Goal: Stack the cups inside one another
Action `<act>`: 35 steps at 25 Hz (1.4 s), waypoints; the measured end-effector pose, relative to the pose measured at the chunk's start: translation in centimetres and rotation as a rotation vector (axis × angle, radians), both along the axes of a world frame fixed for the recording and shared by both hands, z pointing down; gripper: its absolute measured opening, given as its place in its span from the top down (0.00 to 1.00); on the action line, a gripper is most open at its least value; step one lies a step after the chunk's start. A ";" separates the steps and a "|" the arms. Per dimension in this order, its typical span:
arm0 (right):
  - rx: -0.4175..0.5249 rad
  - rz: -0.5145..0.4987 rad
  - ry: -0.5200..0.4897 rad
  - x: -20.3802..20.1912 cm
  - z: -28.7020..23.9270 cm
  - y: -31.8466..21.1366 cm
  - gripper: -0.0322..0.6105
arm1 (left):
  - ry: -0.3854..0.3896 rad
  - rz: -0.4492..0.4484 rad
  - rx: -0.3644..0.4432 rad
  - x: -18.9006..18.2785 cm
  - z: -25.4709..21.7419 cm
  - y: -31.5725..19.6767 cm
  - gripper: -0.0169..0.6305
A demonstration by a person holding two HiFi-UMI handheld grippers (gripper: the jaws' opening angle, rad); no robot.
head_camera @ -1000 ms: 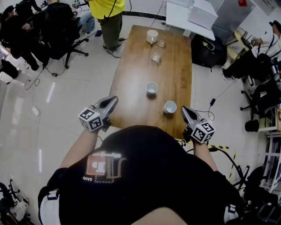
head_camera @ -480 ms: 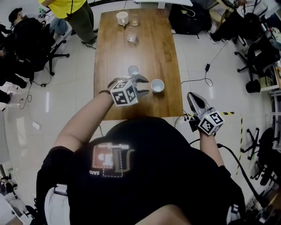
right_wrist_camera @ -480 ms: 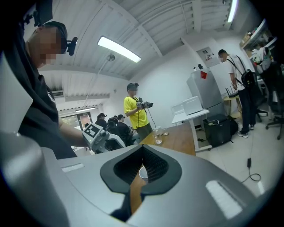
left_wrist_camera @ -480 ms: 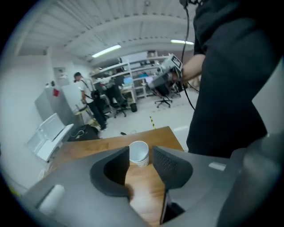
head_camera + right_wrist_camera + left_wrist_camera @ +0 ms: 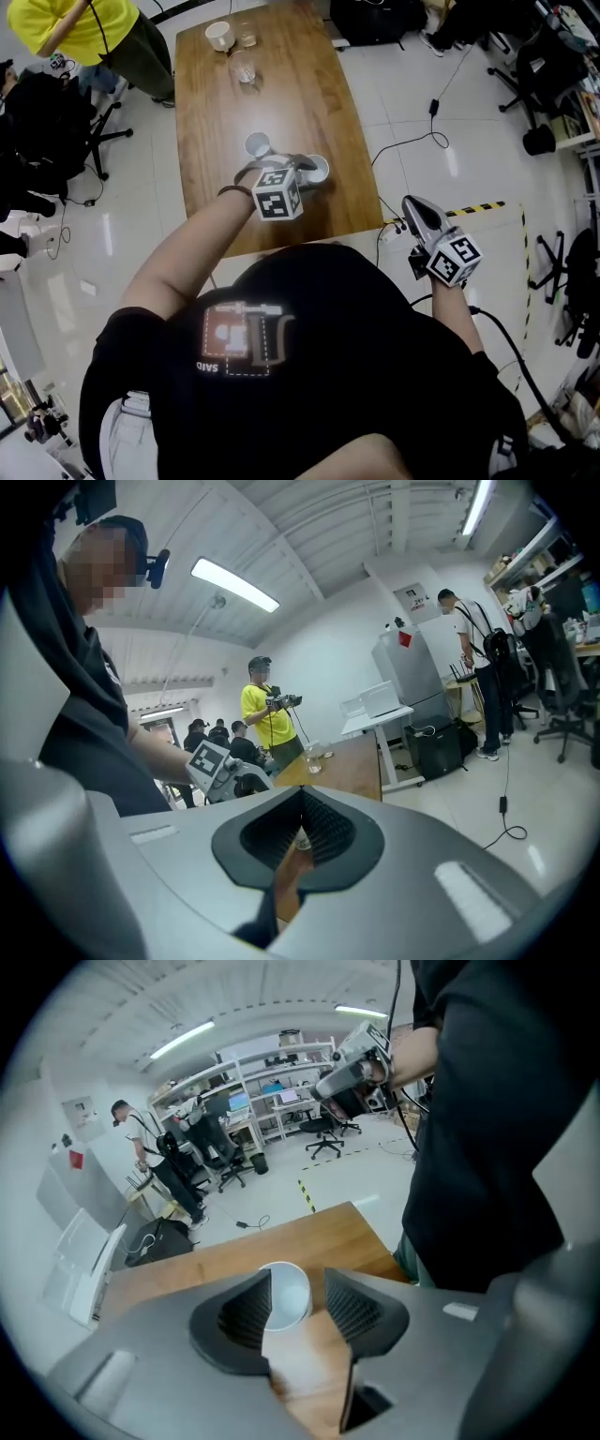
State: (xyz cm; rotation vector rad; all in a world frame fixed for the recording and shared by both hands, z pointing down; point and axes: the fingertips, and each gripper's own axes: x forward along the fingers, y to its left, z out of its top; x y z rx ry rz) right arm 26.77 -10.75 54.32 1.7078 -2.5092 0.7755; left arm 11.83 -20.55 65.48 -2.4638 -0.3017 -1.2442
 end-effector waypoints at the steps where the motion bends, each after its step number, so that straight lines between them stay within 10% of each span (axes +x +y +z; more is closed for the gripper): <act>1: -0.001 -0.007 -0.002 0.0 -0.2 -0.5 0.93 | 0.007 -0.013 0.004 -0.4 -0.5 -0.3 0.73; 20: -0.011 -0.335 0.130 -10.0 1.6 -8.4 0.93 | 0.445 -0.557 -0.332 -9.0 -8.0 -4.3 0.81; 28: -0.002 -0.329 0.110 -10.3 1.1 -8.2 0.93 | 0.370 -0.439 -0.220 -8.1 -7.4 -3.1 0.89; 35: -0.025 -0.262 0.109 -8.1 0.9 -5.8 0.93 | 0.039 -0.064 0.046 -4.2 -1.5 -0.7 0.78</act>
